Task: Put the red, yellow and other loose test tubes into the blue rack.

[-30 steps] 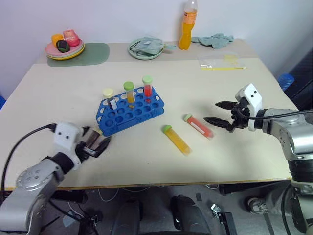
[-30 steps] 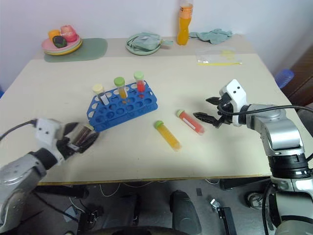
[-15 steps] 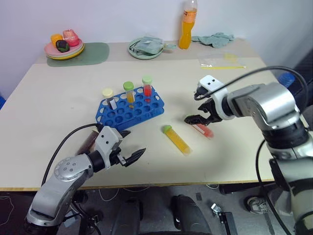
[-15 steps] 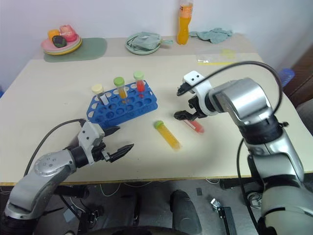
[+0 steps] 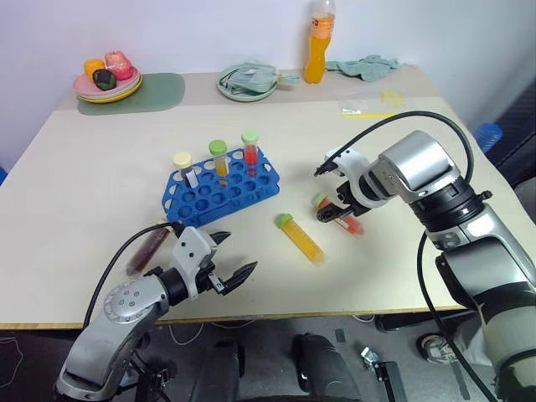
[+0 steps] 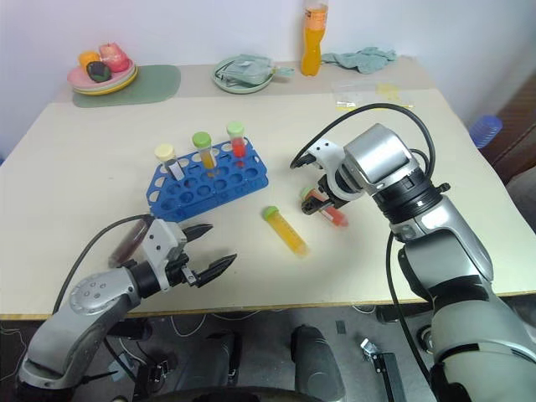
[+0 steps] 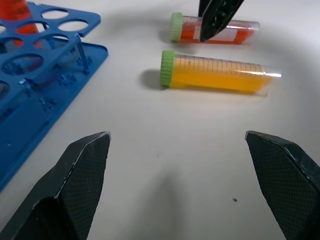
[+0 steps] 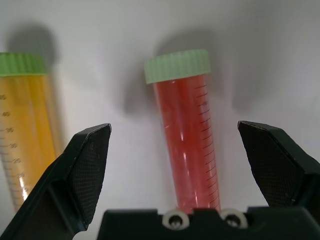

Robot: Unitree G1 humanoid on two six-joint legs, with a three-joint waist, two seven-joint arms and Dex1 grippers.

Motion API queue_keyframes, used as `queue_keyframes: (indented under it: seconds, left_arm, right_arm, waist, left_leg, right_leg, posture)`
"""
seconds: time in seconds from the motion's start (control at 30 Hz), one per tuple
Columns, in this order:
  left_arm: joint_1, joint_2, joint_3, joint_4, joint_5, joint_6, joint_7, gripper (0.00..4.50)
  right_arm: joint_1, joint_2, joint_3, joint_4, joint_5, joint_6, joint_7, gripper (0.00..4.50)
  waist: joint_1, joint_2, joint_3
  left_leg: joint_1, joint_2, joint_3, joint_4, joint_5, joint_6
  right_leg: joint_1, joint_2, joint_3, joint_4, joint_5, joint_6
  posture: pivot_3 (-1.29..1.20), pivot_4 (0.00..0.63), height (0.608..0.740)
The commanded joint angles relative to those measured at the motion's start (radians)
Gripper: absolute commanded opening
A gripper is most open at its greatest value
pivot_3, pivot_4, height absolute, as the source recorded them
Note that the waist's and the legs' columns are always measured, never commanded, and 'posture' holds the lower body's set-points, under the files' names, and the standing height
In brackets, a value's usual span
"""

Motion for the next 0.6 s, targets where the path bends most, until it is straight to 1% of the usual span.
queue_keyframes:
  seconds: [0.03, 0.07, 0.1, 0.13, 0.17, 0.2, 0.23, 0.27, 0.3, 0.37, 0.4, 0.43, 0.5, 0.53, 0.6]
  left_arm:
    - [0.015, -0.003, 0.002, -0.037, 0.010, -0.027, 0.006, 4.50]
    - [0.018, -0.002, 0.002, -0.036, 0.012, -0.031, 0.005, 4.50]
    - [0.021, -0.003, 0.002, -0.033, 0.014, -0.035, 0.006, 4.50]
    - [0.021, -0.004, 0.001, -0.032, 0.015, -0.037, 0.006, 4.50]
    - [0.023, -0.004, 0.002, -0.033, 0.015, -0.039, 0.007, 4.50]
    - [0.023, -0.007, 0.003, -0.033, 0.014, -0.039, 0.009, 4.50]
    - [0.023, -0.009, 0.003, -0.034, 0.014, -0.039, 0.010, 4.50]
    - [0.023, -0.010, 0.004, -0.034, 0.014, -0.039, 0.011, 4.50]
    - [0.023, -0.012, 0.004, -0.034, 0.015, -0.039, 0.012, 4.50]
    - [0.026, -0.012, 0.005, -0.036, 0.015, -0.040, 0.012, 4.50]
    - [0.028, -0.013, 0.005, -0.036, 0.016, -0.041, 0.012, 4.50]
    - [0.030, -0.013, 0.006, -0.036, 0.017, -0.042, 0.013, 4.50]
    - [0.033, -0.015, 0.009, -0.033, 0.018, -0.044, 0.019, 4.50]
    - [0.035, -0.017, 0.012, -0.030, 0.019, -0.046, 0.022, 4.50]
    - [0.042, -0.020, 0.023, -0.024, 0.018, -0.054, 0.025, 4.50]
  right_arm:
    - [-0.029, 0.003, 0.021, 0.024, -0.027, -0.047, 0.001, 3.97]
    - [-0.029, 0.005, 0.025, 0.032, -0.032, -0.055, 0.001, 3.70]
    - [-0.030, 0.005, 0.029, 0.041, -0.036, -0.064, 0.004, 3.15]
    - [-0.029, 0.006, 0.033, 0.049, -0.040, -0.072, 0.006, 2.77]
    - [-0.029, 0.007, 0.034, 0.054, -0.042, -0.076, 0.008, 2.28]
    - [-0.029, 0.007, 0.037, 0.055, -0.043, -0.079, 0.011, 1.64]
    - [-0.030, 0.005, 0.039, 0.053, -0.043, -0.080, 0.014, 1.14]
    - [-0.032, -0.001, 0.042, 0.041, -0.041, -0.078, 0.020, 0.76]
    - [-0.034, -0.005, 0.043, 0.032, -0.041, -0.077, 0.024, 0.68]
    - [-0.037, -0.019, 0.034, -0.010, -0.027, -0.065, 0.041, 0.68]
    - [-0.034, -0.033, 0.026, -0.050, -0.012, -0.062, 0.057, 0.68]
    - [-0.009, -0.058, -0.007, -0.143, 0.019, -0.095, 0.093, 0.68]
    - [0.060, -0.098, -0.077, -0.317, 0.047, -0.231, 0.137, 0.68]
    - [0.102, -0.094, -0.130, -0.377, 0.045, -0.316, 0.128, 0.68]
    - [0.181, -0.024, -0.266, -0.427, 0.052, -0.468, 0.075, 0.68]
  waist:
    - [0.000, 0.000, 0.000]
    - [0.000, 0.000, 0.000]
    - [0.000, 0.000, 0.000]
    - [0.000, 0.000, 0.000]
    - [0.000, 0.000, 0.000]
    - [0.000, 0.000, 0.000]
    - [0.000, 0.000, 0.000]
    - [0.000, 0.000, 0.000]
    - [0.000, 0.000, 0.000]
    - [0.000, 0.000, 0.000]
    - [0.000, 0.000, 0.000]
    - [0.000, 0.001, 0.000]
    - [0.002, 0.001, 0.001]
    - [0.002, 0.001, 0.001]
    - [0.000, 0.000, 0.000]
  left_leg:
    - [0.000, 0.000, 0.000, 0.000, 0.000, 0.000]
    - [0.000, 0.000, 0.000, 0.000, 0.000, 0.000]
    - [0.000, 0.000, 0.000, 0.000, 0.000, 0.000]
    - [0.000, 0.000, 0.000, 0.000, 0.000, 0.000]
    - [0.000, 0.000, 0.000, 0.000, 0.000, 0.000]
    - [0.000, 0.000, 0.000, 0.000, 0.000, 0.000]
    - [0.000, 0.000, 0.000, 0.000, 0.000, 0.000]
    - [0.000, 0.000, 0.000, 0.000, 0.000, 0.000]
    - [0.000, 0.000, 0.000, 0.000, 0.000, 0.000]
    - [0.000, 0.000, 0.000, 0.000, 0.000, 0.000]
    - [0.000, 0.000, 0.000, 0.000, 0.000, 0.000]
    - [0.000, 0.000, 0.000, 0.000, 0.000, 0.000]
    - [0.000, 0.000, 0.000, 0.000, 0.000, 0.000]
    - [-0.001, 0.000, -0.001, -0.001, 0.000, 0.001]
    - [-0.001, 0.000, -0.001, 0.000, -0.001, 0.001]
  right_leg:
    - [0.000, 0.000, 0.000, 0.000, 0.000, 0.000]
    - [0.000, 0.000, 0.000, 0.000, 0.000, 0.000]
    - [0.000, 0.000, 0.000, 0.000, 0.000, 0.000]
    - [0.000, 0.000, 0.000, 0.000, 0.000, 0.000]
    - [0.000, 0.000, 0.000, 0.000, 0.000, 0.000]
    - [0.000, 0.000, 0.000, 0.000, 0.000, 0.000]
    - [0.000, 0.000, 0.000, 0.000, 0.000, 0.000]
    - [0.000, 0.000, 0.000, 0.000, 0.000, 0.000]
    - [0.000, 0.000, 0.000, 0.000, 0.000, 0.000]
    - [0.000, 0.000, 0.000, 0.000, 0.000, 0.000]
    - [0.000, 0.000, 0.000, 0.000, 0.000, 0.000]
    - [0.000, 0.000, 0.000, 0.000, 0.000, 0.000]
    - [-0.001, 0.000, 0.000, 0.000, 0.000, 0.000]
    - [0.000, 0.000, 0.000, -0.001, 0.000, 0.000]
    - [0.000, 0.000, 0.000, -0.001, 0.000, 0.000]
  posture:
    - [0.00, 0.150, 0.740]
    - [0.00, 0.150, 0.740]
    - [0.00, 0.150, 0.740]
    - [0.00, 0.150, 0.740]
    - [0.00, 0.150, 0.740]
    - [0.00, 0.150, 0.740]
    - [0.00, 0.150, 0.740]
    - [0.00, 0.150, 0.740]
    - [0.00, 0.150, 0.740]
    - [0.00, 0.150, 0.740]
    - [0.00, 0.150, 0.740]
    - [0.00, 0.150, 0.740]
    - [0.00, 0.150, 0.740]
    - [0.00, 0.150, 0.740]
    - [0.00, 0.150, 0.740]
